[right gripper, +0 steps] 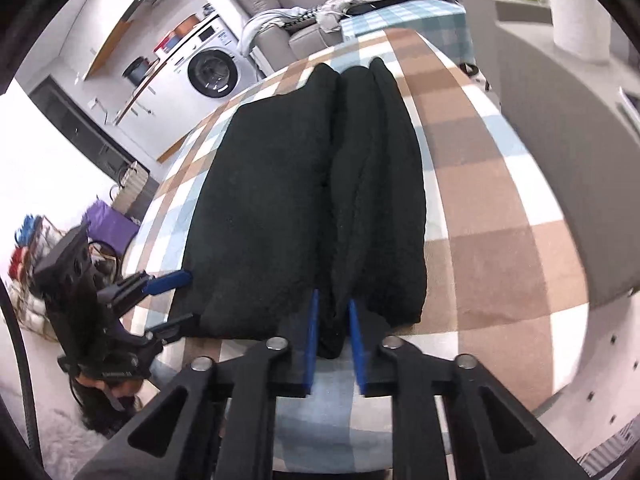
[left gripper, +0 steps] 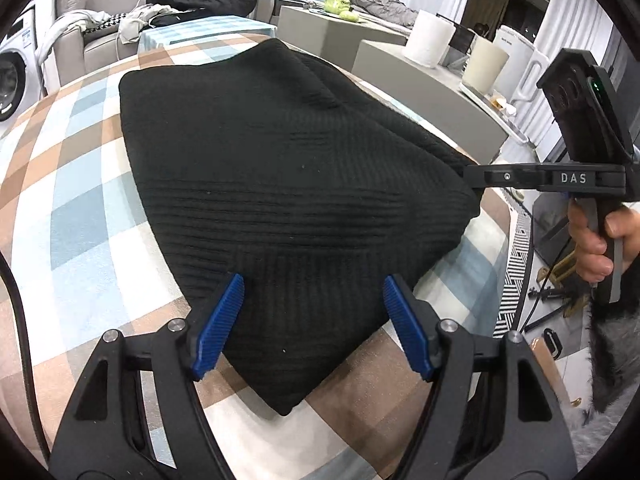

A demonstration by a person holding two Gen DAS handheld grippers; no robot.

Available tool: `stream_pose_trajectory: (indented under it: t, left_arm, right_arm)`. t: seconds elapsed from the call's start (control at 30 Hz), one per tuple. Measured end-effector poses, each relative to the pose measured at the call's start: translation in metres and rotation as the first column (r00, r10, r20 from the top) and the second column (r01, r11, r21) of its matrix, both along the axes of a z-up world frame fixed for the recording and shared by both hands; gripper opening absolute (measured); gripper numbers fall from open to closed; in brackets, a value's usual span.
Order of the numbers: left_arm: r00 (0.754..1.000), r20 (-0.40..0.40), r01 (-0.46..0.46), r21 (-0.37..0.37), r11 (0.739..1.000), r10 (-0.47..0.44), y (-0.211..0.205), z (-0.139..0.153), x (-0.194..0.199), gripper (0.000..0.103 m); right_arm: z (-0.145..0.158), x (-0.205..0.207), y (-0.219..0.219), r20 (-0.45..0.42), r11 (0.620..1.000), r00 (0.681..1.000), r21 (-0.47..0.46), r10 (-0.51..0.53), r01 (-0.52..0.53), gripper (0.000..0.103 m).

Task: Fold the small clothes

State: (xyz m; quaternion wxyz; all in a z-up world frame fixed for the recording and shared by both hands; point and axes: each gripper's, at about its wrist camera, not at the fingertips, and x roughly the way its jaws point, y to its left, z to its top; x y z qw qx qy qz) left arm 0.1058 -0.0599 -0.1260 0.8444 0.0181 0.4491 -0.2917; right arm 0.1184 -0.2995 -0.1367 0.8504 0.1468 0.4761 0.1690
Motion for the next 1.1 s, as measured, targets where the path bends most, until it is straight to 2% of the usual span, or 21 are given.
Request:
stream_pose_trajectory:
  t: [0.2, 0.23, 0.4, 0.43, 0.47, 0.57, 0.63, 0.7, 0.83, 0.87, 0.9, 0.93, 0.97, 1.03, 1.1]
  left_arm:
    - [0.998, 0.007, -0.062, -0.054, 0.997, 0.062, 0.013, 0.009, 0.007, 0.069]
    - [0.998, 0.003, -0.065, -0.059, 0.996, 0.065, 0.014, 0.009, 0.008, 0.069]
    - [0.997, -0.013, -0.074, -0.051, 0.996, 0.073, 0.016, 0.003, 0.012, 0.069]
    - [0.997, -0.015, -0.080, -0.057, 0.995, 0.080, 0.019, 0.003, 0.012, 0.069]
    - [0.996, -0.017, -0.087, -0.060, 0.994, 0.086, 0.019, 0.002, 0.014, 0.069]
    - [0.992, -0.013, -0.124, -0.073, 0.990, 0.123, 0.029, 0.004, 0.020, 0.069]
    - [0.988, -0.015, -0.152, -0.080, 0.985, 0.151, 0.036, 0.004, 0.024, 0.069]
    - [0.982, -0.014, -0.190, -0.081, 0.978, 0.190, 0.046, 0.006, 0.029, 0.069]
    - [0.969, -0.018, -0.248, -0.095, 0.964, 0.248, 0.063, 0.008, 0.032, 0.069]
    - [0.967, -0.018, -0.256, -0.100, 0.962, 0.255, 0.066, 0.008, 0.033, 0.069]
    - [0.965, -0.020, -0.263, -0.103, 0.959, 0.262, 0.068, 0.008, 0.034, 0.069]
    - [0.963, -0.023, -0.270, -0.107, 0.957, 0.269, 0.070, 0.008, 0.035, 0.069]
    - [0.963, -0.027, -0.269, -0.113, 0.957, 0.267, 0.070, 0.008, 0.036, 0.069]
    - [0.966, -0.025, -0.258, -0.117, 0.959, 0.257, 0.068, 0.010, 0.036, 0.069]
    - [0.972, -0.015, -0.234, -0.113, 0.966, 0.234, 0.063, 0.010, 0.035, 0.069]
  right_arm:
    - [0.028, 0.006, -0.004, 0.134, 0.998, 0.990, -0.047, -0.033, 0.040, 0.006]
    - [0.026, 0.008, -0.007, 0.136, 0.996, 0.990, -0.062, -0.050, 0.059, 0.006]
    - [-0.015, 0.022, -0.013, 0.003, 0.990, 0.997, -0.123, -0.074, 0.074, 0.007]
    - [-0.013, 0.022, -0.013, 0.009, 0.989, 0.997, -0.122, -0.080, 0.080, 0.009]
    - [-0.006, 0.020, -0.016, 0.031, 0.989, 0.995, -0.110, -0.093, 0.096, 0.017]
    - [0.014, 0.023, -0.020, 0.104, 0.986, 0.988, -0.108, -0.116, 0.127, 0.022]
    - [0.019, 0.038, -0.014, 0.115, 0.991, 0.989, -0.086, -0.092, 0.102, 0.030]
    - [0.017, 0.060, -0.001, 0.117, 0.996, 0.992, -0.073, -0.050, 0.058, 0.043]
    - [-0.006, 0.097, 0.033, 0.024, 0.996, 0.997, -0.045, 0.077, -0.076, 0.043]
    - [-0.009, 0.100, 0.037, 0.015, 0.994, 0.995, -0.044, 0.096, -0.095, 0.038]
    - [-0.010, 0.100, 0.040, 0.021, 0.993, 0.994, -0.047, 0.107, -0.106, 0.020]
    - [-0.010, 0.101, 0.043, 0.032, 0.992, 0.993, -0.057, 0.117, -0.115, 0.009]
    - [-0.005, 0.099, 0.043, 0.049, 0.992, 0.992, -0.067, 0.113, -0.110, 0.007]
    - [0.021, 0.090, 0.038, 0.150, 0.994, 0.983, -0.046, 0.101, -0.095, 0.006]
    - [0.037, 0.081, 0.032, 0.196, 0.996, 0.978, -0.067, 0.071, -0.059, 0.005]
